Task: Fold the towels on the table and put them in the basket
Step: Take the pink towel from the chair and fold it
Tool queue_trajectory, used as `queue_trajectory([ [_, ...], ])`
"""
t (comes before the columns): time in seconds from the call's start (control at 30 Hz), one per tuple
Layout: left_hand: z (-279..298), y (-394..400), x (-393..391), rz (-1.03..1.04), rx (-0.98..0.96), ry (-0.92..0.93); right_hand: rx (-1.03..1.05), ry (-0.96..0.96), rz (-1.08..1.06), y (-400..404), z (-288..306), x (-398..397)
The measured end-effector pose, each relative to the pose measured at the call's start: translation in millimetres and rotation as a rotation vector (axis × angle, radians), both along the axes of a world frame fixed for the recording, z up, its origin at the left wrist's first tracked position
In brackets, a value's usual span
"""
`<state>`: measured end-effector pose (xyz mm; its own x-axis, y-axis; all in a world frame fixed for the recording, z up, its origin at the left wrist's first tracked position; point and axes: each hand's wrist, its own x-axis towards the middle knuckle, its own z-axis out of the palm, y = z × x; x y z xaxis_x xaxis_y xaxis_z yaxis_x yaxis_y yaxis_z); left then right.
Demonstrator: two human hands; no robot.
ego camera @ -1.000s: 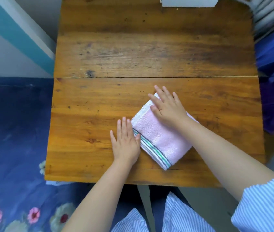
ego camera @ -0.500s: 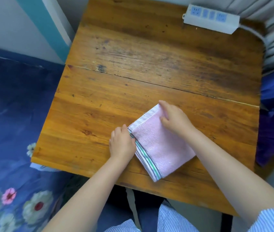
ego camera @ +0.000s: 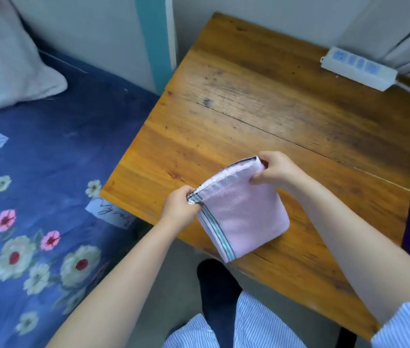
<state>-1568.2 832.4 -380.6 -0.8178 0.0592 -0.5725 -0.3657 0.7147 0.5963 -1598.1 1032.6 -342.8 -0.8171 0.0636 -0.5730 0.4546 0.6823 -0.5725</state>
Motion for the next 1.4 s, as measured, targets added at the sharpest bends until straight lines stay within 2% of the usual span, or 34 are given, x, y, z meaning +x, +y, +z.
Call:
queue_trajectory([
  [0.13,32,-60,37,-0.019,-0.103,0.236,-0.083,0.096,0.120,-59,31,11],
  [0.23,55,-113,83,0.027,-0.195,0.365,-0.111,0.184,0.294,-119,55,31],
  [0.33,80,-165,132,0.127,-0.154,0.453,-0.172,0.292,0.378,-176,75,61],
  [0.47,124,-238,217,0.405,-0.012,0.486,-0.292,0.363,0.577,-255,107,120],
  [0.63,151,-310,313,0.780,0.176,0.527,-0.361,0.360,0.793,-337,137,190],
  [0.8,164,-364,376,1.147,0.217,0.629,-0.445,0.295,0.953,-417,164,244],
  [0.9,171,-389,392,1.363,0.187,0.720,-0.502,0.282,1.030,-462,174,259],
  [1.03,175,-428,394,1.536,0.129,0.739,-0.532,0.257,1.056,-521,179,266],
  [1.17,192,-486,382,1.626,0.117,0.708,-0.510,0.237,1.087,-591,188,255],
  [1.4,223,-632,334,1.647,0.117,0.750,-0.599,0.244,1.075,-741,208,204],
])
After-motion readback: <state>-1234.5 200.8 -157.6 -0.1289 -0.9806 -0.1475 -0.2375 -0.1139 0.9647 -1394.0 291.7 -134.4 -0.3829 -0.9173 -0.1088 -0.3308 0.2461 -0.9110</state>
